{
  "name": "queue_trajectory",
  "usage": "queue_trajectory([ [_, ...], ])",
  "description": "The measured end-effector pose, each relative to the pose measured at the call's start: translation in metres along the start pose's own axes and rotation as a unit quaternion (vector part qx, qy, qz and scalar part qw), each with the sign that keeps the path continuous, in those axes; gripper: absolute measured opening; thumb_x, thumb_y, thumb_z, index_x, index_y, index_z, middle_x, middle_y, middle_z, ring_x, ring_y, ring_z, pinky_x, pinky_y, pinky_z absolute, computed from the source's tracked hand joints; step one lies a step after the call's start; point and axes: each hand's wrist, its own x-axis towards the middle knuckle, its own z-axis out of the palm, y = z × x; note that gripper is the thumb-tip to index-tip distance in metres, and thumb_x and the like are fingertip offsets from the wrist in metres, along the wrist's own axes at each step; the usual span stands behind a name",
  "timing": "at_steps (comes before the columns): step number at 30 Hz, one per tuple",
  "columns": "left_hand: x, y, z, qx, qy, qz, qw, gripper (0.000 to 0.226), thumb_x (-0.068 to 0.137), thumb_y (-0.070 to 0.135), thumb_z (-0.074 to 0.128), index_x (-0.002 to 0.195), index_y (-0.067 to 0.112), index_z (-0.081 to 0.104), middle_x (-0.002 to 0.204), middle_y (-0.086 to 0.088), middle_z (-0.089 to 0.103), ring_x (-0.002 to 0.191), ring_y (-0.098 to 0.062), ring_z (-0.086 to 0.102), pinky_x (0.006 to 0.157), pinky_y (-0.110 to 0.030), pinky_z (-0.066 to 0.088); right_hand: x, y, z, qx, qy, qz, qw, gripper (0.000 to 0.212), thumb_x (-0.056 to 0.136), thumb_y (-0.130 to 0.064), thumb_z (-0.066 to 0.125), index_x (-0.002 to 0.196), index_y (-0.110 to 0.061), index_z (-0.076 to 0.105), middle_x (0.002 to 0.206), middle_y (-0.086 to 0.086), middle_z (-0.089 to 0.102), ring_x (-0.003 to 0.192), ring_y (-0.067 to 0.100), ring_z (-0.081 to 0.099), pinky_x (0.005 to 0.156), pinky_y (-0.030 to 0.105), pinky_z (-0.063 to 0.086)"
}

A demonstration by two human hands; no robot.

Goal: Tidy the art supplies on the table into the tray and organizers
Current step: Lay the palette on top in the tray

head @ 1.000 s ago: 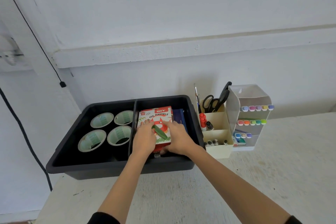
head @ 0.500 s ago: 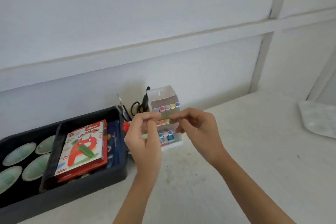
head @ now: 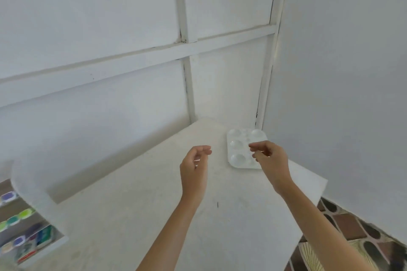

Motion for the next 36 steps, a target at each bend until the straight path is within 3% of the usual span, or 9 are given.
queue_trajectory([
  [3, 0.027, -0.020, 0.040, 0.046, -0.057, -0.029, 0.997, 0.024, 0.091, 0.009, 0.049, 0.107, 0.020, 0.064, 0.106, 0.013, 0.065, 0.105, -0.008, 0.056, 0.075, -0.009, 0.041, 0.034, 0.032, -0.026, -0.044, 0.017, 0.038, 0.998, 0.029, 0.084, 0.002, 0.049, 0.102, -0.015, 0.065, 0.104, -0.002, 0.064, 0.083, 0.010, 0.057, 0.062, 0.014, 0.042],
  [9, 0.071, -0.060, 0.089, 0.174, -0.151, -0.101, 0.968, 0.046, 0.097, 0.026, 0.044, 0.142, 0.025, 0.036, 0.147, 0.001, 0.036, 0.135, -0.019, 0.035, 0.109, -0.033, 0.030, 0.083, 0.073, -0.037, -0.114, -0.010, 0.068, 0.991, 0.040, 0.088, -0.005, 0.055, 0.128, -0.007, 0.052, 0.123, 0.006, 0.055, 0.114, 0.021, 0.049, 0.099, 0.032, 0.039],
  [14, 0.072, -0.079, 0.103, 0.200, -0.191, -0.162, 0.947, 0.052, 0.098, 0.039, 0.039, 0.147, 0.031, 0.022, 0.157, 0.002, 0.014, 0.145, -0.025, 0.006, 0.117, -0.045, 0.010, 0.102, 0.101, -0.029, -0.148, -0.058, 0.070, 0.985, 0.047, 0.079, -0.028, 0.054, 0.125, -0.017, 0.057, 0.114, 0.001, 0.063, 0.114, 0.030, 0.050, 0.098, 0.047, 0.043],
  [16, 0.065, -0.077, 0.102, 0.146, -0.177, -0.163, 0.960, 0.053, 0.097, 0.039, 0.043, 0.146, 0.031, 0.024, 0.157, 0.005, 0.013, 0.145, -0.020, 0.008, 0.117, -0.041, 0.012, 0.103, 0.103, -0.026, -0.142, -0.066, 0.060, 0.986, 0.043, 0.078, -0.028, 0.058, 0.119, -0.017, 0.059, 0.109, 0.002, 0.064, 0.108, 0.029, 0.053, 0.094, 0.048, 0.045],
  [20, 0.052, -0.059, 0.084, 0.041, -0.134, -0.132, 0.981, 0.057, 0.096, 0.032, 0.050, 0.147, 0.029, 0.025, 0.152, 0.012, 0.025, 0.137, -0.006, 0.024, 0.108, -0.024, 0.023, 0.080, 0.066, -0.013, -0.095, -0.079, 0.034, 0.992, 0.054, 0.085, -0.020, 0.066, 0.135, -0.016, 0.045, 0.129, 0.001, 0.052, 0.116, 0.021, 0.050, 0.102, 0.041, 0.042],
  [23, 0.048, -0.037, 0.060, 0.009, -0.098, -0.091, 0.991, 0.057, 0.095, 0.030, 0.051, 0.146, 0.032, 0.025, 0.151, 0.015, 0.026, 0.132, 0.001, 0.026, 0.105, -0.020, 0.024, 0.061, 0.038, 0.004, -0.083, -0.127, -0.020, 0.988, 0.075, 0.082, -0.028, 0.071, 0.144, -0.018, 0.030, 0.145, -0.003, 0.032, 0.134, 0.014, 0.031, 0.111, 0.031, 0.028],
  [28, 0.045, 0.014, -0.006, 0.016, -0.027, 0.006, 1.000, 0.058, 0.094, 0.027, 0.055, 0.145, 0.032, 0.028, 0.148, 0.021, 0.028, 0.134, 0.005, 0.026, 0.105, -0.018, 0.024, 0.028, -0.020, 0.044, -0.081, -0.213, -0.122, 0.966, 0.102, 0.070, -0.041, 0.079, 0.148, -0.033, 0.013, 0.152, -0.013, 0.008, 0.142, 0.006, 0.007, 0.115, 0.032, 0.018],
  [32, 0.035, 0.052, -0.079, 0.043, 0.024, 0.060, 0.997, 0.072, 0.087, 0.027, 0.066, 0.146, 0.029, 0.026, 0.151, 0.015, 0.029, 0.138, 0.000, 0.026, 0.114, -0.029, 0.026, -0.004, -0.068, 0.077, -0.060, -0.260, -0.207, 0.941, 0.108, 0.068, -0.038, 0.081, 0.148, -0.037, 0.009, 0.152, -0.012, 0.008, 0.143, 0.005, 0.005, 0.116, 0.035, 0.018],
  [36, 0.008, 0.083, -0.159, 0.118, 0.043, 0.082, 0.989, 0.105, 0.064, 0.052, 0.079, 0.147, 0.035, 0.019, 0.150, 0.018, 0.029, 0.137, -0.002, 0.029, 0.113, -0.038, 0.030, -0.049, -0.110, 0.115, -0.055, -0.269, -0.301, 0.913, 0.111, 0.064, -0.043, 0.081, 0.149, -0.034, 0.011, 0.154, -0.006, 0.011, 0.139, 0.000, 0.004, 0.110, 0.027, 0.016],
])
